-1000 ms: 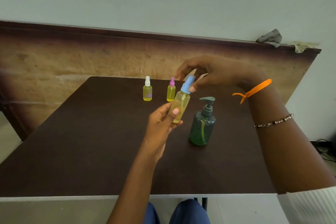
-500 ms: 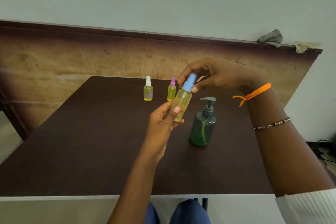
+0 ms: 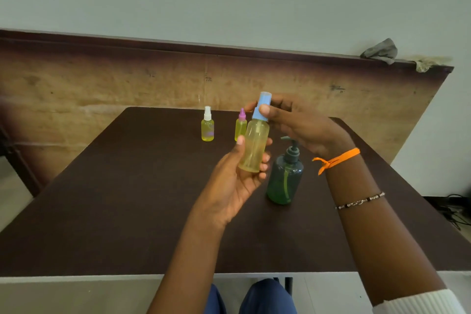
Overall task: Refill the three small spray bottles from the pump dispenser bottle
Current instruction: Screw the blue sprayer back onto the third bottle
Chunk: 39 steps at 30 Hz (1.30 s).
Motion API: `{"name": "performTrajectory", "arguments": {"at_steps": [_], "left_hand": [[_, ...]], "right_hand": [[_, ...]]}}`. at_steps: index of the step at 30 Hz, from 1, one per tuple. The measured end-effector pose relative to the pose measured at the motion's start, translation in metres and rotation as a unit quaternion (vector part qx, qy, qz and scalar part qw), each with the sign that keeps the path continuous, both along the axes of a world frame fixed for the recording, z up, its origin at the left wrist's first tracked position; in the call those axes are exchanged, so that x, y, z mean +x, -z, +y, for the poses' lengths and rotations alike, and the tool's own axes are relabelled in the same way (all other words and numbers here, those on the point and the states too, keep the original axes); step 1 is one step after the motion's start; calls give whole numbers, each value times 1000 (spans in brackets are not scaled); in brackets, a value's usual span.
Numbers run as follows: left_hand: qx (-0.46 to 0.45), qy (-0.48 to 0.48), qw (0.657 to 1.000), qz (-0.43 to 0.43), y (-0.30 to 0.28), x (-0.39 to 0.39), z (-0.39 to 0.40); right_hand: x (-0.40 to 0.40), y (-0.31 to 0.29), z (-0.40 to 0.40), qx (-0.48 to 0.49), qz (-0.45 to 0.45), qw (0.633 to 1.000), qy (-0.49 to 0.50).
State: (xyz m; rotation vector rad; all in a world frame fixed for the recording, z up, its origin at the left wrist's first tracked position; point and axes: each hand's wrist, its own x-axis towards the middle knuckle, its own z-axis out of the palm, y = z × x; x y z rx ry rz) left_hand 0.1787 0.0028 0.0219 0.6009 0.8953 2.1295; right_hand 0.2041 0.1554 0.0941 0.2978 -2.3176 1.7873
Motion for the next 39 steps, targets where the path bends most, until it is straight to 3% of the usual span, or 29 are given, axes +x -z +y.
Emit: {"name": "performTrajectory", "arguments": {"at_steps": [4,8,14,18,32,39], "left_hand": [[100,176,972,-121,3,-2,-1],[110,217,966,-85,7,-3,0],[7,129,992,10,6,-12,-11],[-79,59,991,93,0,-13,-13],[-175,-80,944,266,6,-12,-2],[-196,-135,916,322,15,-16,-4]], "right_hand": [[0,22,-10,-180,-3,976,-120],[-2,38,-20,-314,24,934,-171],[-1,43,-21,-265,-16,959,-94],[3,39,-30,-227,-9,973,-37],[5,35,-58,-166,28,968,185],[-4,49,-65,-116,72,963,232]]}}
